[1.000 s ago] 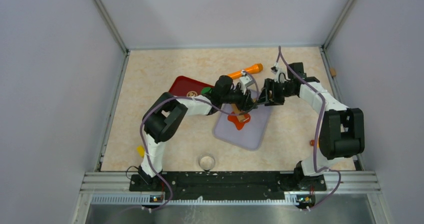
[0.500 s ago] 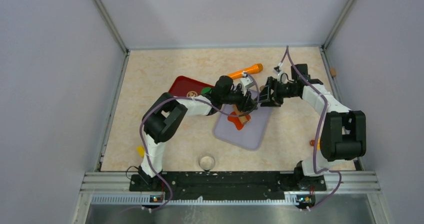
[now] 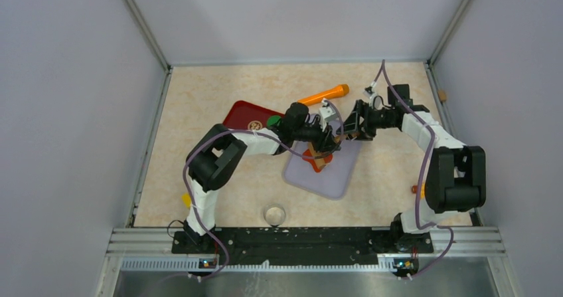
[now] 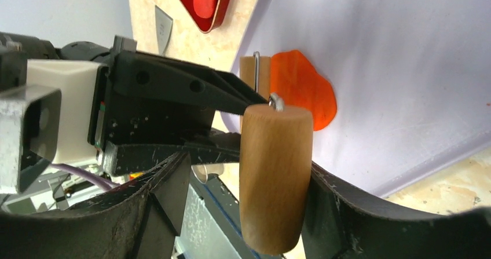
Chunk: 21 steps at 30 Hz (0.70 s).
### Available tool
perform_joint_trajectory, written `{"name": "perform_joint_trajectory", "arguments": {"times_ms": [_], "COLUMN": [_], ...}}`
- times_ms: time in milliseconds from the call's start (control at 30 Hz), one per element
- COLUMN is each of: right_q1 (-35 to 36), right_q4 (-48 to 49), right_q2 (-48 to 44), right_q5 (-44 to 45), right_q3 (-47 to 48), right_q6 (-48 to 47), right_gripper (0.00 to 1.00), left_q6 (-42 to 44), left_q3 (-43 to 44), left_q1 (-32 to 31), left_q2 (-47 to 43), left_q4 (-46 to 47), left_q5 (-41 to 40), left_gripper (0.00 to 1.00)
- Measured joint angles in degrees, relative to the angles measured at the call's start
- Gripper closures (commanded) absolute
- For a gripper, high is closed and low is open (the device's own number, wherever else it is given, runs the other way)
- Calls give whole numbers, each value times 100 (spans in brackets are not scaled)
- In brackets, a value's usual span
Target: Roll out the dumpling wrappers from the dough
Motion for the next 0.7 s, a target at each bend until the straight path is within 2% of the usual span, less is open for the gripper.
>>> {"name": "perform_joint_trajectory", "arguments": {"times_ms": [100,233,367,533,567,700], "right_q1": [-33,-52,-50,-52,-50,-11], "right_q4": [59,74,13,-125,-177,-457], "right_q2": [94,225,225,223,223,221], "right_q5": [-98,-184,-232,-133,-103,168], "right_q3": [50,118,118,114,114,157], "right_q6": [37,33,-39,-203,-275,-651], "right_gripper": [44,46,64,97,100,100], "left_q6": [48,131,162,188,199,214], "left_q3": [-116,-127,-127,-127,-127,-118], "left_q1": [-24,-70,-96,-114,-114,-131], "left_q2": [-114,-195,-201,-201,-201,-155], "left_q4": [-7,4,0,17,0,-22], "left_q5": [50,72,109,131,127,48], "left_gripper": [100,100,100,100,100,100]}}
